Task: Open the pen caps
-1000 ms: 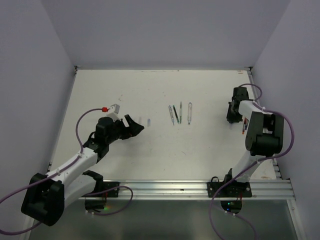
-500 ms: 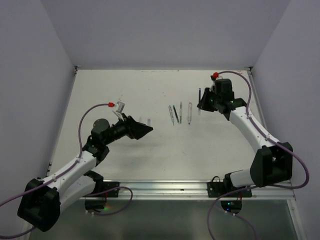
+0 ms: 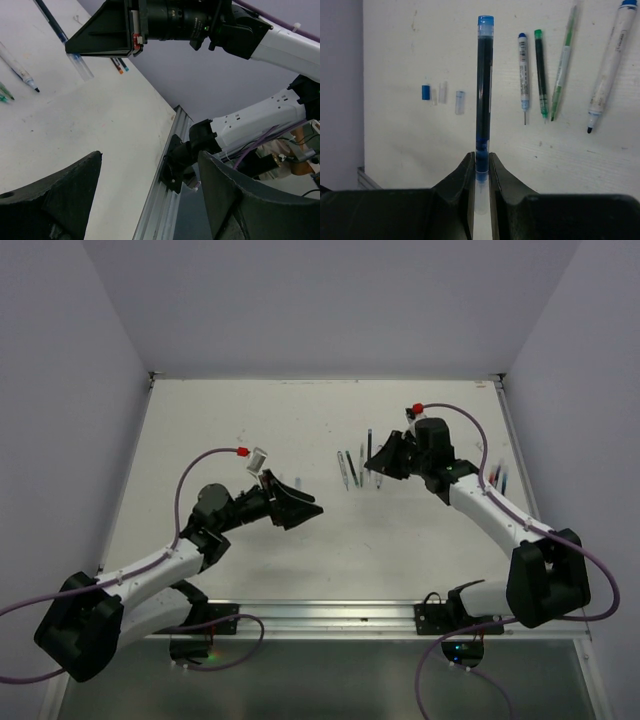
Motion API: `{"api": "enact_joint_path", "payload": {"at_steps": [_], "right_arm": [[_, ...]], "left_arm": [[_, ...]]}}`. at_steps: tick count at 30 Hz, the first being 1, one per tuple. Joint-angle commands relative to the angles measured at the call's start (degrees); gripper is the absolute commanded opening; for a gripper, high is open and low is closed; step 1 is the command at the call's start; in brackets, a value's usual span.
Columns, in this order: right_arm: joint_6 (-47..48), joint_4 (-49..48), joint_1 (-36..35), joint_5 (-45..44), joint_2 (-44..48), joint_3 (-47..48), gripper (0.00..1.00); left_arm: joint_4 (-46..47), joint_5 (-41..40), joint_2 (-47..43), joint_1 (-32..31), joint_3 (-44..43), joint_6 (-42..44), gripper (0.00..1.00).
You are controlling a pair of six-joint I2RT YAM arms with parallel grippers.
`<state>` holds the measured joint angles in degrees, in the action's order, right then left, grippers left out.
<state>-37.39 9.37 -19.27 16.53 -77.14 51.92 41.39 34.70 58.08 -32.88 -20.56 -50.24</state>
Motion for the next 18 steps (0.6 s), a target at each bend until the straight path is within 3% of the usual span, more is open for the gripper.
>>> {"api": "enact_joint_path", "payload": {"at_steps": [1, 13, 18], "right_arm": [[-4.97, -10.49, -1.21, 5.61, 1.91, -0.59, 0.0], [-14.11, -22.01, -4.29, 9.39, 5.51, -5.69, 0.0], [-15.17, -22.46, -4.73, 10.36, 5.86, -5.87, 0.0]], "left_arm": [[10.09, -1.29, 2.46, -1.65, -0.01, -3.19, 0.8], [13.11, -3.23, 13.01, -3.59, -5.97, -1.27, 0.78], [13.72, -3.23, 17.32, -3.59, -9.85, -1.7, 0.77]]}}
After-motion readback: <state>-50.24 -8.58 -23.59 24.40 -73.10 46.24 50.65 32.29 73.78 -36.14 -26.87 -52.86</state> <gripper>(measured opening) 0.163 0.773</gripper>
